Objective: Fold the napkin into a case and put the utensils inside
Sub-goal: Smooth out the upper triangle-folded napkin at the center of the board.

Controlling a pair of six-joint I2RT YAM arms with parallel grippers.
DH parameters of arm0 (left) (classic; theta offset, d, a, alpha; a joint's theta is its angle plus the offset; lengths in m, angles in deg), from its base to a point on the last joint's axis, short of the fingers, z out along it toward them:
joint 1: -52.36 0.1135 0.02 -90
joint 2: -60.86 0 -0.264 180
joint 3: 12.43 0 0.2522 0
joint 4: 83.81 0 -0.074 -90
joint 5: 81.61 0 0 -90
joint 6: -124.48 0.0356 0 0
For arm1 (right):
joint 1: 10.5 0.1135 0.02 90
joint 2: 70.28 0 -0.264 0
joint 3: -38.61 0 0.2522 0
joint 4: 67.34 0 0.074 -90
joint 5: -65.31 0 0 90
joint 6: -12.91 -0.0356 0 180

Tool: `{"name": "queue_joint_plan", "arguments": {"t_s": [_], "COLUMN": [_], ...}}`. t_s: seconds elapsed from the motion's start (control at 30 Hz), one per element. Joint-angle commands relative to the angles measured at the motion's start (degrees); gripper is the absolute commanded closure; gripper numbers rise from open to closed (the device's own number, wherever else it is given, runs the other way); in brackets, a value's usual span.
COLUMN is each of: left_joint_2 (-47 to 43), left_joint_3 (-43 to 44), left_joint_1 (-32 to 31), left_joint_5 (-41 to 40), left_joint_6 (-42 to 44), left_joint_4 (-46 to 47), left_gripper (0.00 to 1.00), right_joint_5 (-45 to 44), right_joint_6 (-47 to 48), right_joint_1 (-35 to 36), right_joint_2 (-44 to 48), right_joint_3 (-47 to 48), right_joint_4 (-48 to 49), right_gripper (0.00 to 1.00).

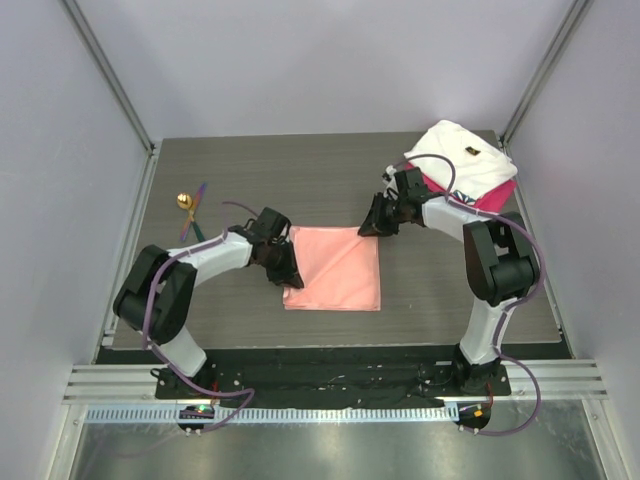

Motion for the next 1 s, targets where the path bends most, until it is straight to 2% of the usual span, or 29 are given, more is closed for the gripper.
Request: {"name": "queue_joint_plan", "arguments": {"t_s": [0.0,0.27,0.43,0.53,0.67,0.8,0.97], "left_joint_2": [-0.21,-2.14,-6.62,-8.38,-10.41,-9.19,-6.9], "left_joint_3": [-1.81,-5.06,-4.28,-3.14,-2.52,-3.22,-3.66], "left_joint_1": [-0.22,-0.22,-0.22,-0.22,-0.22,-0.22,-0.22], "left_joint_5": [-0.95,-0.87,-1.31,-0.43,0.45,0.98,2.83], "left_joint_6": [1.56,1.82,2.52,2.26,1.47,1.2,-0.03], "left_joint_4": [2.47,2.91,-0.25,-1.31,-1.4,-0.17,3.08], "left_gripper": [0.82,0.82,0.69,0.67,0.66,0.7,0.73], "right_joint_5": [0.8,-3.86,-4.04,-4.74,-9.22,-10.37,-5.89], "right_joint_6": [0.99,4.06,4.68,4.5,4.86,3.36,-1.81], "right_joint_1": [-1.59,-2.91,-2.82,-1.86,1.56,6.83,12.9], "right_joint_2": [-2.65,-4.42,-3.19,-0.38,4.01,6.48,4.02], "right_joint_3": [1.18,2.24,3.29,3.21,2.68,1.1,-1.28], "right_joint_4": [1.98,1.37,-1.36,-3.12,-6.37,-5.68,0.47], "right_gripper": [0.78,0.78,0.78,0.76,0.73,0.63,0.59]}}
